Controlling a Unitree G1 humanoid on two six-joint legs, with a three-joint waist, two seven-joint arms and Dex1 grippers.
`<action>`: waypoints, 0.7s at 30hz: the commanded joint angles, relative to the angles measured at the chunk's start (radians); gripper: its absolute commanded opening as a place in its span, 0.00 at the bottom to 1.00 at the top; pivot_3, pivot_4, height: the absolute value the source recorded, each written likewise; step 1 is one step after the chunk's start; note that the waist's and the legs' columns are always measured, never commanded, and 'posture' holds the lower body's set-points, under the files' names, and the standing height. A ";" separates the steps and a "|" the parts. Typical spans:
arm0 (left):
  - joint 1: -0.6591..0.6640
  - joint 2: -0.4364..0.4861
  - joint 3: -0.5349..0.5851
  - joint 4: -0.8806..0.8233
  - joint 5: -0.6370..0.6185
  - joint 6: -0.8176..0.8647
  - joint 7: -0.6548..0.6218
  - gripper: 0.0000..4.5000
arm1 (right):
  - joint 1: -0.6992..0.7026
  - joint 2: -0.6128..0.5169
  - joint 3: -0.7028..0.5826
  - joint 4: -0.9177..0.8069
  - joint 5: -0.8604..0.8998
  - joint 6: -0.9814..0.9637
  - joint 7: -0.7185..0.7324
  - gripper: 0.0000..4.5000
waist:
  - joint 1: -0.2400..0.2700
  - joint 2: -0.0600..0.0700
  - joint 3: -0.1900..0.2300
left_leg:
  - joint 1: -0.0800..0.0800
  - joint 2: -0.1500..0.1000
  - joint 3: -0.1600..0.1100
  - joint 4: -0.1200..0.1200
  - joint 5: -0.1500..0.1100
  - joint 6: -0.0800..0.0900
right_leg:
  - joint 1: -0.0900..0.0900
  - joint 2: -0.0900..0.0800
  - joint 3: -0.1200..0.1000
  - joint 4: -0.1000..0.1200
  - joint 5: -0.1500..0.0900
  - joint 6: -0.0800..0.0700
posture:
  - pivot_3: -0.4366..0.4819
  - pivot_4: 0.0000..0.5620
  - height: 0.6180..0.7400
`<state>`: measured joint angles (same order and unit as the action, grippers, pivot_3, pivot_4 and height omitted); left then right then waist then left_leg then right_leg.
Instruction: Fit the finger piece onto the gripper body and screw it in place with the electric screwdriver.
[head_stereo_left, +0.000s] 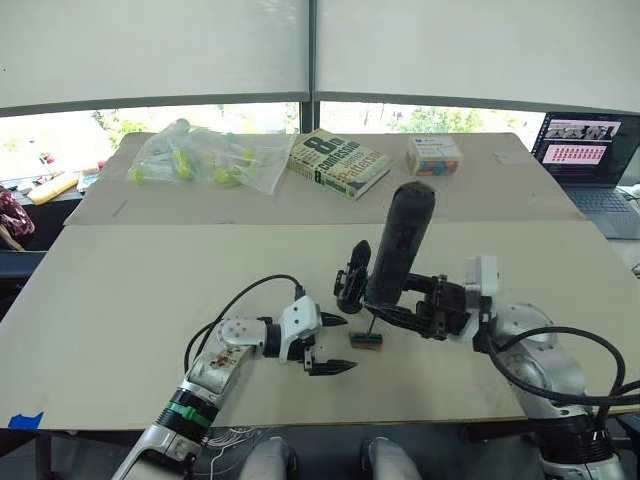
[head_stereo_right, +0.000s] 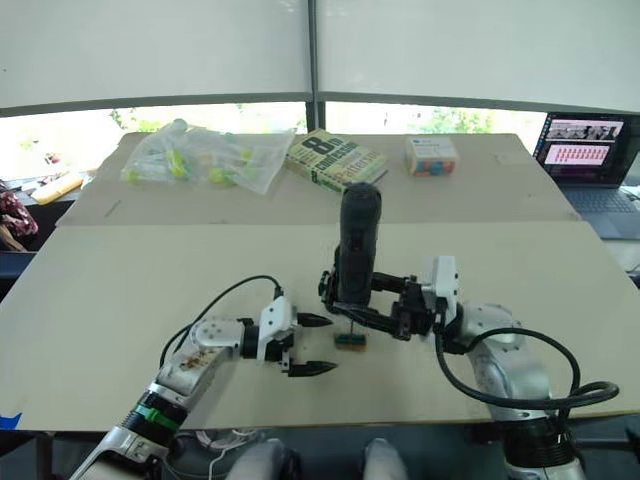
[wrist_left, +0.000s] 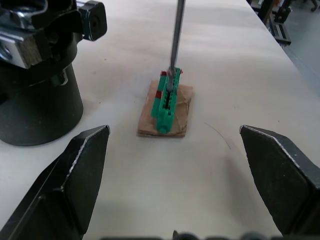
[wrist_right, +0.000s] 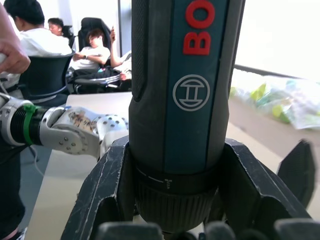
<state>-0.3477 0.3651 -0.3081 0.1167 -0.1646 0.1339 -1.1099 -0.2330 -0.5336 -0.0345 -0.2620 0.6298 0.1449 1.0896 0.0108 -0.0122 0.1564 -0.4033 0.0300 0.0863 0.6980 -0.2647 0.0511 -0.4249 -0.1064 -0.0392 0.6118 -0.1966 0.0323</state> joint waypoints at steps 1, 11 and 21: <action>0.004 0.021 0.037 -0.059 -0.041 0.021 -0.001 0.98 | -0.034 -0.020 -0.062 -0.065 0.066 0.013 0.004 0.43 | 0.000 0.000 0.000 | 0.000 0.000 0.000 0.000 0.000 0.000 | 0.000 0.000 0.000 0.000 0.000 0.000 | 0.48 0.27 1.00; 0.073 0.067 0.193 -0.193 -0.263 -0.010 -0.094 0.98 | -0.033 -0.079 -0.157 -0.138 0.174 0.078 -0.011 0.43 | 0.001 0.000 0.000 | -0.001 0.000 0.000 0.000 0.000 0.000 | -0.001 0.000 0.000 0.000 0.000 0.000 | 0.48 0.27 1.00; 0.194 0.240 0.372 -0.304 -0.396 0.075 -0.104 0.98 | 0.011 -0.154 -0.272 -0.229 0.296 0.157 -0.033 0.43 | 0.001 0.000 0.000 | -0.001 0.001 0.000 0.000 0.000 0.000 | -0.001 0.000 0.000 -0.001 0.000 0.000 | 0.48 0.27 1.00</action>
<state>-0.1605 0.5911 0.0192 -0.1484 -0.5213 0.1976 -1.2209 -0.2146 -0.6728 -0.2515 -0.4358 0.8693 0.2988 1.0633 0.0115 -0.0124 0.1567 -0.4042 0.0311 0.0863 0.6977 -0.2647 0.0511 -0.4256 -0.1066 -0.0392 0.6112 -0.1967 0.0321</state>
